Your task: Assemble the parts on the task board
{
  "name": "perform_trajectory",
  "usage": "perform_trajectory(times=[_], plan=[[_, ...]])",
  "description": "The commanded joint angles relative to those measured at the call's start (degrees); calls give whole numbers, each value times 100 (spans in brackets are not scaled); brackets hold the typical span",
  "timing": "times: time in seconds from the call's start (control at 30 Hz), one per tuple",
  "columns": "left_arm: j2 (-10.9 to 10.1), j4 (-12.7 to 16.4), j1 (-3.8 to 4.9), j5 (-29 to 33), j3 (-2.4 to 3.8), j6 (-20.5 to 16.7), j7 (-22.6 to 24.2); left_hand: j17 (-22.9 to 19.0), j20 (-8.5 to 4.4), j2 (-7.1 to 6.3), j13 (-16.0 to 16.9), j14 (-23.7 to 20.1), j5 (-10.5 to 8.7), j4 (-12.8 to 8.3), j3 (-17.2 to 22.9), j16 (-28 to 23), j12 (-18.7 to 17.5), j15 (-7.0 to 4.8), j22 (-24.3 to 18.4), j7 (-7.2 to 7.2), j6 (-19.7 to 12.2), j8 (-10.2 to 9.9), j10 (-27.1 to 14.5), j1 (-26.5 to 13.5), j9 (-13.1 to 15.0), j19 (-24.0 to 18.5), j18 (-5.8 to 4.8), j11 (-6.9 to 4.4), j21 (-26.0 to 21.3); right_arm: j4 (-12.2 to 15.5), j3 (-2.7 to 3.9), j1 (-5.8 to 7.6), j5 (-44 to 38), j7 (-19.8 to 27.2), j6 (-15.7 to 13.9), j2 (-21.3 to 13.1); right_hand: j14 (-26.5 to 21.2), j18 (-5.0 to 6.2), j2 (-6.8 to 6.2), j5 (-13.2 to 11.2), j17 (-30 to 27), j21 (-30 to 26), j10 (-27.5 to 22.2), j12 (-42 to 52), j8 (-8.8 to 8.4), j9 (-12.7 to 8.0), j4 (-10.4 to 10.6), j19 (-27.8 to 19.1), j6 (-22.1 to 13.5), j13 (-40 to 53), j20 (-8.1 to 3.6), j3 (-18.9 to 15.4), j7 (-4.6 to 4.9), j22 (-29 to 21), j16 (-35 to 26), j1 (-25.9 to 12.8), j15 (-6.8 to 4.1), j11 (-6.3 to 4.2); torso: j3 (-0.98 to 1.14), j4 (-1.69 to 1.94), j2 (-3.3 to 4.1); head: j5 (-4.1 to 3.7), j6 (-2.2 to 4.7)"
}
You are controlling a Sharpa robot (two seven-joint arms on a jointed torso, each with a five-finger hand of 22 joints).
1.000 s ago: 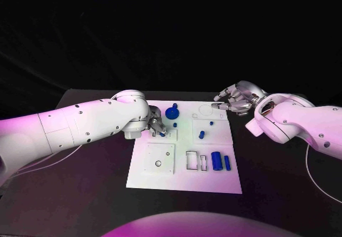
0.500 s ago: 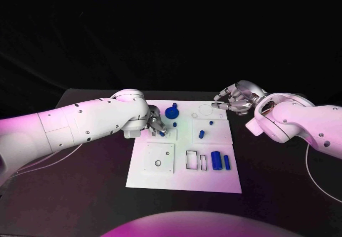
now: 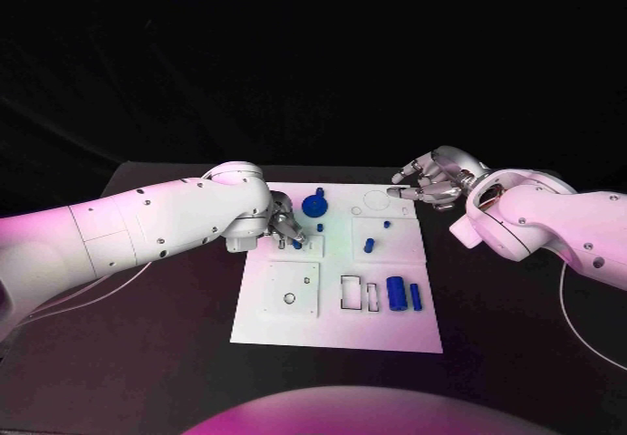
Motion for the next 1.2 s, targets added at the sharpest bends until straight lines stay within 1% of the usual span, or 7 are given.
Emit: perform_trajectory(times=[0.03, 0.43, 0.57, 0.67, 0.93, 1.07, 1.2], plan=[[11, -15, -9, 28, -4, 110, -54, 1508, -37, -20, -4, 596, -49, 43, -140, 36, 23, -35, 975, 25, 6, -15, -9, -64, -16, 235, -62, -20, 19, 6, 0, -4, -57, 7, 66, -2, 486, 49, -14, -10, 1049, -21, -21, -23, 37, 7, 5, -37, 21, 196, -1, 32, -1, 217, -22, -62, -46, -21, 4, 0, 1, 0, -6], [16, -42, -10, 30, -5, 117, -59, 1508, -36, -42, -13, 596, -172, 237, -455, 36, 27, -32, 982, 31, 8, -11, -15, -86, -48, 238, -62, -14, 15, 2, 0, -6, -57, 6, 67, -5, 485, 50, -18, -40, 1046, -29, -22, -25, 40, 10, 5, -39, 14, 192, -1, 28, -1, 214, -23, -88, -46, -20, 5, -3, -6, 4, -16], [17, -46, -11, 31, -5, 118, -59, 1508, -34, -105, -14, 596, -97, 397, -740, 36, 35, -30, 990, 36, 16, 3, -14, -112, -63, 241, -63, -12, 15, 1, 0, -7, -57, 5, 65, -7, 485, 50, -20, -64, 1045, -33, -24, -27, 42, 12, 7, -38, 8, 189, -1, 24, 0, 213, -24, -114, -46, -20, 4, -1, -4, 4, -18], [15, -44, -12, 31, -5, 108, -58, 1508, -37, -127, -12, 596, 95, 507, -1034, 36, 44, -33, 997, 32, 13, 12, -11, -102, -79, 244, -64, -15, 12, -1, 0, -8, -57, 4, 62, -7, 484, 51, -23, -83, 1041, -42, -26, -30, 45, 14, 8, -41, 2, 185, -1, 18, 0, 209, -26, -140, -46, -19, 6, 0, -7, 7, -18], [-1, -27, -12, 21, 8, 40, -51, 1508, -45, -102, -10, 596, 316, 533, -1473, 36, 55, -40, 1010, 23, 6, 12, -8, -237, -109, 249, -65, -24, 11, -3, 0, -10, -57, 3, 52, -8, 483, 52, -26, -95, 1036, -47, -29, -33, 47, 16, 9, -41, -5, 180, -1, 10, 1, 207, -28, -169, -45, -19, 8, -5, -9, 11, 2], [-38, 25, -12, 28, 32, -20, -43, 1508, -45, -98, -19, 596, 314, 535, -1519, 36, 50, -41, 1011, 22, 5, 12, -13, -257, -112, 249, -65, -24, 11, -6, 0, -11, -57, 3, 51, -9, 483, 52, -26, -95, 1036, -47, -29, -33, 47, 16, 9, -41, -5, 180, -1, 10, 1, 207, -28, -169, -45, -19, 2, -3, -4, 6, 23], [-112, 111, -8, 104, 121, -117, -27, 1508, -46, -40, -53, 596, 465, 522, -1600, 36, 25, -41, 1008, 30, -56, -45, -37, -135, -154, 244, -63, -24, 2, -20, 0, -14, -57, 5, 49, -9, 483, 52, -26, -95, 1036, -47, -29, -33, 47, 16, 9, -41, -5, 180, -1, 10, 1, 207, -28, -169, -45, -19, 3, 4, -18, 9, 40]])
